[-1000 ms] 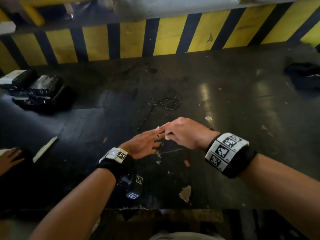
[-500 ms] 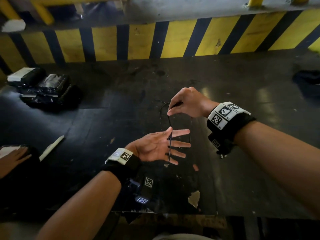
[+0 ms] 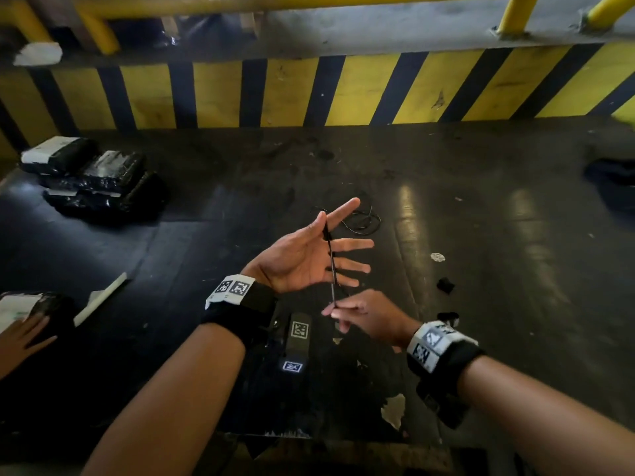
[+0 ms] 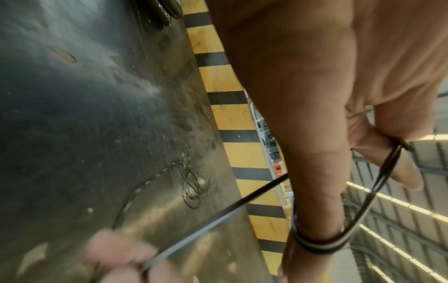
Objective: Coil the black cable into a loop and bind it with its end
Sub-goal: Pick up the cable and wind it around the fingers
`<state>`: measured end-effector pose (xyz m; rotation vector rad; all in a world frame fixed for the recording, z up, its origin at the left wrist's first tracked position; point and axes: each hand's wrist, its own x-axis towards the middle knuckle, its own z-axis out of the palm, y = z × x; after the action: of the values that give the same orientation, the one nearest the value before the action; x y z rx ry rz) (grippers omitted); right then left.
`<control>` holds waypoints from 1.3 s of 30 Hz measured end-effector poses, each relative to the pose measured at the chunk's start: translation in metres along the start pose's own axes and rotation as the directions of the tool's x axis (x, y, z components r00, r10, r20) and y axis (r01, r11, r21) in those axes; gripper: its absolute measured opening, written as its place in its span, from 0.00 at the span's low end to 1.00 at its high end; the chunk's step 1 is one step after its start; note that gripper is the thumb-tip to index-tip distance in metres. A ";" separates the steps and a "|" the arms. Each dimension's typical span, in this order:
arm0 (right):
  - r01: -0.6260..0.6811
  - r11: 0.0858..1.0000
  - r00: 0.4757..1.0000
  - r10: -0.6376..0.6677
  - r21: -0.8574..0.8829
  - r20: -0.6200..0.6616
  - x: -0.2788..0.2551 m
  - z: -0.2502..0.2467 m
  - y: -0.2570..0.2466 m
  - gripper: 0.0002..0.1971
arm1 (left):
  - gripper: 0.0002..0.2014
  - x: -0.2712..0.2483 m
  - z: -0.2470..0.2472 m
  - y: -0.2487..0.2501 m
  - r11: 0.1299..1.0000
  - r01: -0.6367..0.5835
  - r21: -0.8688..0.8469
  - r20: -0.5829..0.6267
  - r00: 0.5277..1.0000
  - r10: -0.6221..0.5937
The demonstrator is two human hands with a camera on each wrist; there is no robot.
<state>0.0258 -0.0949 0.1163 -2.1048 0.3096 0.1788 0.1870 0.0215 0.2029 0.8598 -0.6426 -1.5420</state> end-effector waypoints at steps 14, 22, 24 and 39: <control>0.125 0.805 0.990 -0.064 -0.580 0.125 -0.017 -0.061 -0.086 0.12 | 0.26 -0.001 -0.045 -0.054 0.952 0.277 0.129 -0.287 0.929 -0.232; 0.143 0.743 0.984 -0.180 -0.653 0.010 0.017 -0.127 -0.123 0.03 | 0.26 -0.003 -0.017 -0.059 0.945 0.306 0.116 -0.154 0.945 -0.288; 0.167 0.750 0.979 -0.204 -0.640 0.017 0.029 -0.131 -0.120 0.05 | 0.25 -0.005 -0.013 -0.057 0.959 0.270 0.084 -0.120 0.958 -0.259; 0.212 0.901 0.967 -0.248 -0.379 -0.050 0.049 -0.123 -0.084 0.04 | 0.26 -0.030 0.000 -0.058 0.976 0.162 -0.147 0.043 0.987 -0.157</control>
<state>0.0978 -0.1649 0.2368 -2.5120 0.0826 -0.0087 0.1542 0.0600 0.1615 0.7895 -0.4821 -1.7282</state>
